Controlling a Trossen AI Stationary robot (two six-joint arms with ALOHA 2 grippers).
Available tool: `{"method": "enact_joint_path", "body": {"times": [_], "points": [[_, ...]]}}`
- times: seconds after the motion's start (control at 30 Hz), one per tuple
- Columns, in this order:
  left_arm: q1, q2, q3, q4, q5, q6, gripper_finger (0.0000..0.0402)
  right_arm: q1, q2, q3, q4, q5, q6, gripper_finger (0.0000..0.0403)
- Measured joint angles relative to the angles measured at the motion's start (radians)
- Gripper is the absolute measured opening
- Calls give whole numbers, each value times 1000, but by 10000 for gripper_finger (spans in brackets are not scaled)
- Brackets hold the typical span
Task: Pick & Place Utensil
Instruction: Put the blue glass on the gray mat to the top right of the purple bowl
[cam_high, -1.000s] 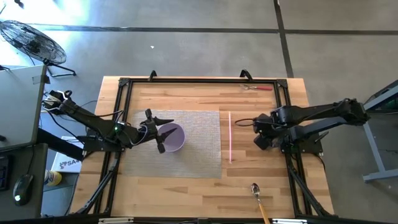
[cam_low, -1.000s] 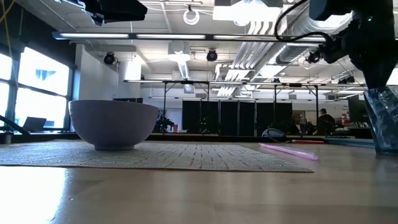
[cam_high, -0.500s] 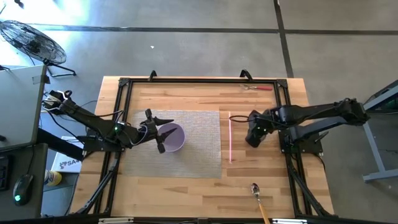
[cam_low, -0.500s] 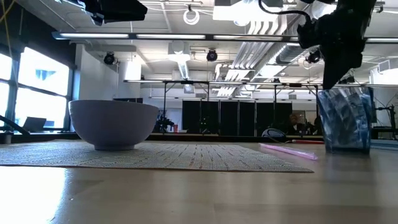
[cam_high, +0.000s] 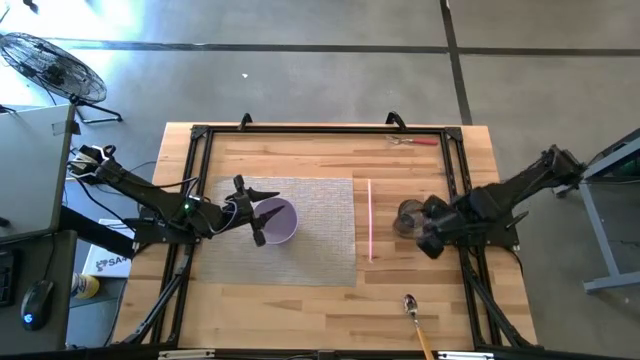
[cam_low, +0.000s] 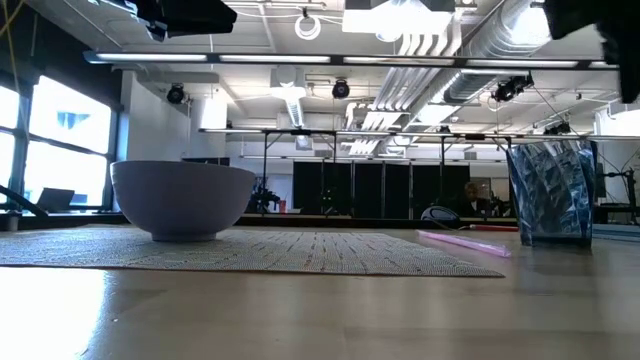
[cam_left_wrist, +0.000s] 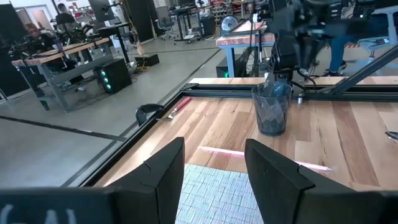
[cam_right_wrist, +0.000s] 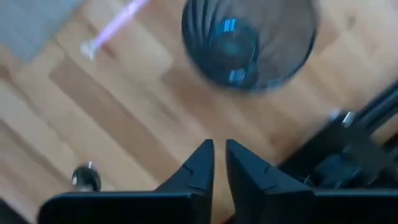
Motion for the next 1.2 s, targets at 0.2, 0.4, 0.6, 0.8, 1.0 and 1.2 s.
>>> {"method": "enact_joint_path", "body": {"times": [0.2, 0.4, 0.6, 0.8, 1.0, 1.2], "points": [[0, 0, 0, 0, 0, 0, 166, 119, 0, -65, 64, -33, 199, 122], [0, 0, 0, 0, 0, 0, 166, 189, -1, -149, 144, 15, 328, 235], [0, 0, 0, 0, 0, 0, 166, 200, -1, -280, 305, 73, 361, 346], [0, 0, 0, 0, 0, 0, 166, 199, -1, -408, 430, 156, 358, 394], [0, 0, 0, 0, 0, 0, 166, 199, -1, -459, 454, 289, 339, 388], [0, 0, 0, 0, 0, 0, 166, 198, -1, -496, 505, 490, 229, 388]]}}
